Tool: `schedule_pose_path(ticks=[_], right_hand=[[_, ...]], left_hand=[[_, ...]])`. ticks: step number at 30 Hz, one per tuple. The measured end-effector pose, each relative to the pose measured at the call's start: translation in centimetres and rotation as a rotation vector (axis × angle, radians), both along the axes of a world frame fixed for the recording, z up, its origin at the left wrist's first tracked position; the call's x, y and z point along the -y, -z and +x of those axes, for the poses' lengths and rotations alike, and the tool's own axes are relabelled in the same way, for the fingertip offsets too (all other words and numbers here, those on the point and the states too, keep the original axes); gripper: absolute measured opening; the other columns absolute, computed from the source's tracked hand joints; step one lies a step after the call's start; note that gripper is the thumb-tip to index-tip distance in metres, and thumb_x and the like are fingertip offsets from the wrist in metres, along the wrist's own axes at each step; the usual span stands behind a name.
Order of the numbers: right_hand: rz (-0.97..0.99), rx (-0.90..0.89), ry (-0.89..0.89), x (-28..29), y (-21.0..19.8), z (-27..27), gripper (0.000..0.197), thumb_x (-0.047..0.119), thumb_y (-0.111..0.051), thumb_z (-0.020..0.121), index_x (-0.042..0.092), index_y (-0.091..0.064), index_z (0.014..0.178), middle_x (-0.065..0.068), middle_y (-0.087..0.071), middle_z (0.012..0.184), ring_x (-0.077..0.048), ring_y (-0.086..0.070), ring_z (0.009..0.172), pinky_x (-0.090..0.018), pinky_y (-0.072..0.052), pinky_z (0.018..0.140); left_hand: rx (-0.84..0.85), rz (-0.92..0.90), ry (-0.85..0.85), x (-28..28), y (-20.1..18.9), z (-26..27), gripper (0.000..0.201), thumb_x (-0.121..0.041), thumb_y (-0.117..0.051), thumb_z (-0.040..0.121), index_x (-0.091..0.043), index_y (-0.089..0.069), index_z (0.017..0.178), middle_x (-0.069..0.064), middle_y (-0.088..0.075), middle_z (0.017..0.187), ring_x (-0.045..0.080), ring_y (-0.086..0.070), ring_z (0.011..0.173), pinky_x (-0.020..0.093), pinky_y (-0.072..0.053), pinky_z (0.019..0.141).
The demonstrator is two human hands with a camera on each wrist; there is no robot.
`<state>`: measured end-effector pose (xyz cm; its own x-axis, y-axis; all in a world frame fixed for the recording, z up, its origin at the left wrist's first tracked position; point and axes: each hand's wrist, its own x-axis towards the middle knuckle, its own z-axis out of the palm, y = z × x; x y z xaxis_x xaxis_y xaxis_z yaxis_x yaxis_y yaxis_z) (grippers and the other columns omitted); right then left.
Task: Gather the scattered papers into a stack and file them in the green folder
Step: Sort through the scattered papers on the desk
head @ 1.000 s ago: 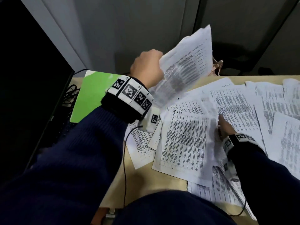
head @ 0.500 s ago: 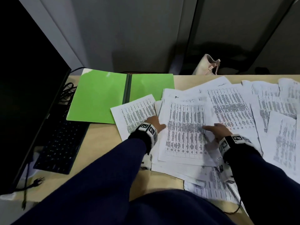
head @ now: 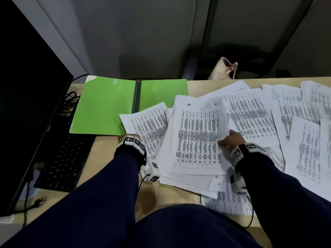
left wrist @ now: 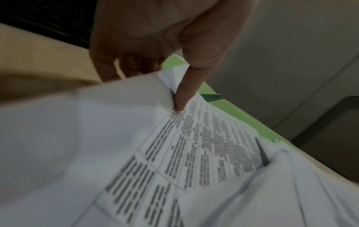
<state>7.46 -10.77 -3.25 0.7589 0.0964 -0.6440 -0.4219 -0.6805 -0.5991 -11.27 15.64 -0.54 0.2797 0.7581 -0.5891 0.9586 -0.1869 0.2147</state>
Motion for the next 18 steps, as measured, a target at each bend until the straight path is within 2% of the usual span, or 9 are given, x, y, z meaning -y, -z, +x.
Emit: schedule_pose_path(ticks=[1,2,5,7,9,12,14,16,18], right_hand=[[0.030,0.013,0.034,0.2,0.0,0.1,0.029,-0.007,-0.063,0.081,-0.002,-0.054,0.108,-0.023,-0.064,0.098,-0.034,-0.063,0.087,-0.044,-0.055,0.080],[0.073,0.013,0.071,0.7,-0.4,0.2,0.025,-0.009,-0.059,0.083,0.000,-0.053,0.106,-0.021,-0.063,0.089,-0.029,-0.061,0.075,-0.035,-0.054,0.068],[0.162,0.008,0.143,2.6,-1.4,1.1,0.032,-0.011,-0.057,0.084,0.008,-0.054,0.109,-0.015,-0.061,0.085,-0.022,-0.054,0.065,-0.024,-0.044,0.055],[0.221,0.015,0.189,4.4,-1.8,2.2,0.037,-0.013,-0.057,0.083,0.001,-0.052,0.117,-0.017,-0.061,0.099,-0.022,-0.056,0.073,-0.024,-0.046,0.056],[0.238,0.032,0.231,6.6,-1.9,3.7,0.039,-0.013,-0.058,0.082,-0.001,-0.052,0.119,-0.015,-0.060,0.098,-0.024,-0.057,0.079,-0.021,-0.050,0.057],[0.219,0.125,0.251,10.1,-2.7,5.2,0.035,-0.012,-0.061,0.081,0.000,-0.056,0.114,-0.021,-0.059,0.114,-0.031,-0.056,0.101,-0.032,-0.050,0.080],[0.185,0.175,0.249,13.0,-3.3,6.5,0.025,-0.010,-0.061,0.082,-0.002,-0.057,0.106,-0.015,-0.059,0.105,-0.034,-0.054,0.111,-0.031,-0.043,0.088],[0.151,0.186,0.224,16.1,-3.4,7.9,0.018,-0.008,-0.063,0.082,0.002,-0.059,0.097,-0.014,-0.060,0.092,-0.041,-0.054,0.116,-0.032,-0.043,0.085],[0.143,0.179,0.240,19.0,-3.8,9.3,0.024,-0.008,-0.063,0.080,0.006,-0.061,0.099,-0.018,-0.061,0.095,-0.042,-0.055,0.115,-0.035,-0.049,0.078]], left_hand=[[0.061,0.025,-0.077,0.4,-0.7,0.2,0.034,-0.023,-0.052,0.093,-0.008,-0.058,0.122,0.015,-0.058,0.128,0.035,-0.057,0.118,0.036,-0.056,0.068],[0.100,0.037,-0.098,0.6,-1.2,0.6,0.035,-0.019,-0.050,0.094,-0.004,-0.056,0.125,0.017,-0.056,0.130,0.035,-0.056,0.119,0.032,-0.052,0.069],[0.187,0.147,-0.091,0.8,-2.8,3.1,0.034,-0.010,-0.057,0.090,0.003,-0.056,0.122,0.020,-0.060,0.125,0.034,-0.060,0.114,0.034,-0.052,0.085],[0.215,0.230,-0.016,1.6,-4.2,5.1,0.022,-0.006,-0.059,0.089,0.004,-0.060,0.109,0.020,-0.066,0.112,0.035,-0.065,0.100,0.039,-0.054,0.083],[0.235,0.321,0.134,3.3,-5.9,7.2,0.018,-0.005,-0.058,0.089,0.002,-0.059,0.106,0.019,-0.066,0.108,0.036,-0.065,0.097,0.040,-0.054,0.080],[0.214,0.400,0.296,5.8,-8.1,10.0,0.021,-0.005,-0.054,0.090,-0.001,-0.058,0.110,0.019,-0.064,0.112,0.037,-0.063,0.103,0.040,-0.052,0.079],[0.211,0.437,0.362,7.4,-9.2,11.9,0.023,-0.005,-0.053,0.089,-0.002,-0.057,0.111,0.019,-0.063,0.115,0.038,-0.062,0.106,0.041,-0.051,0.081],[0.208,0.482,0.409,9.1,-10.3,13.4,0.025,-0.004,-0.052,0.088,-0.003,-0.056,0.113,0.019,-0.062,0.118,0.039,-0.060,0.109,0.041,-0.050,0.083],[0.213,0.524,0.440,11.0,-11.3,14.8,0.027,-0.002,-0.050,0.088,-0.004,-0.055,0.115,0.019,-0.061,0.119,0.039,-0.059,0.111,0.041,-0.049,0.083]])
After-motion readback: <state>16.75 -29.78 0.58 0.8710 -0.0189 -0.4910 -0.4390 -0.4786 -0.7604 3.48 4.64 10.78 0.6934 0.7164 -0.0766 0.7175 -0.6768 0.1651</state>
